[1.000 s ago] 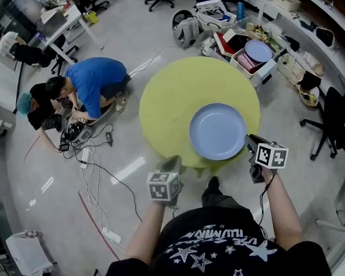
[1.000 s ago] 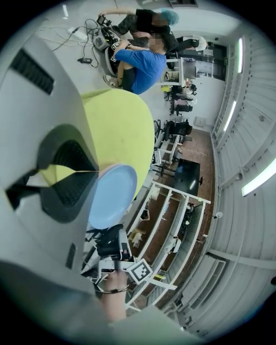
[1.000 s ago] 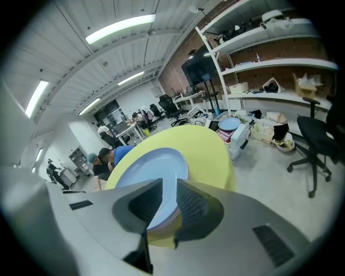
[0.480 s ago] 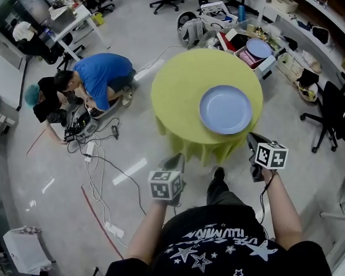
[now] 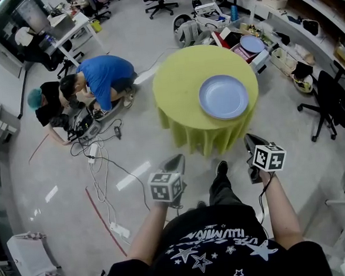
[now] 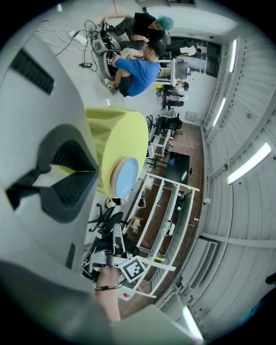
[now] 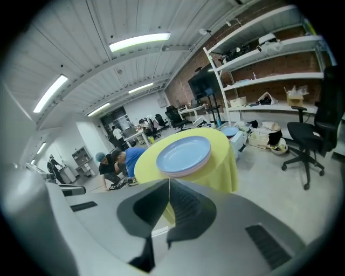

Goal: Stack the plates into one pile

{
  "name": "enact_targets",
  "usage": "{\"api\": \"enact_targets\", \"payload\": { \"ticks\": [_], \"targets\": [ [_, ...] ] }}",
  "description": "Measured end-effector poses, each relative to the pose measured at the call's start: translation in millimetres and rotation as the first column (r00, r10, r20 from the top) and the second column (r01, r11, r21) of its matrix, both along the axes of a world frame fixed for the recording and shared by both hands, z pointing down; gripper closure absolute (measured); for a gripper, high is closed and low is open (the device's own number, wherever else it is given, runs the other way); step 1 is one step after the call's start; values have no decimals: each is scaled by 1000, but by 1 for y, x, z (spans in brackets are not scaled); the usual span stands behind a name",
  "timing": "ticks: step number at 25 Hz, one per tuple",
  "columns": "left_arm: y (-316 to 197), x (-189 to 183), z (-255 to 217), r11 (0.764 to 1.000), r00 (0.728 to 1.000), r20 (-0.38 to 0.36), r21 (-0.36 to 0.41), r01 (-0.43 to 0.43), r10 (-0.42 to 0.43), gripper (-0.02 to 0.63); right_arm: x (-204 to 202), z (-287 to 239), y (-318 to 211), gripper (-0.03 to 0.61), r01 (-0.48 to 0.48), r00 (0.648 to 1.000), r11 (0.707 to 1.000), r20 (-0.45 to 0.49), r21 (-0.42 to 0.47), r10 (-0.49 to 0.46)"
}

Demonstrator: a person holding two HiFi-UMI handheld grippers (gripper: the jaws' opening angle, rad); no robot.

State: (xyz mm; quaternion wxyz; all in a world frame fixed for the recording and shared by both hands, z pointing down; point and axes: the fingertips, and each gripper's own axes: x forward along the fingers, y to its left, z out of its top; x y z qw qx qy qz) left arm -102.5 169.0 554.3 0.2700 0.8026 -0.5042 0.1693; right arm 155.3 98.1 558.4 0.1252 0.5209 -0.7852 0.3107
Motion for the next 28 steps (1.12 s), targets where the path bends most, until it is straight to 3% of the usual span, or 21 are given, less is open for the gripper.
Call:
{"api": "enact_targets", "payload": {
  "ticks": [14, 28],
  "targets": [
    [42, -9, -13, 998, 999, -32, 45, -39, 40, 595, -19, -9, 68, 563, 6, 999, 1000, -40, 14, -6],
    [49, -18, -18, 998, 998, -55, 48, -35, 38, 595, -25, -12, 76, 563, 5, 997, 1000, -73, 9, -5]
  ]
}}
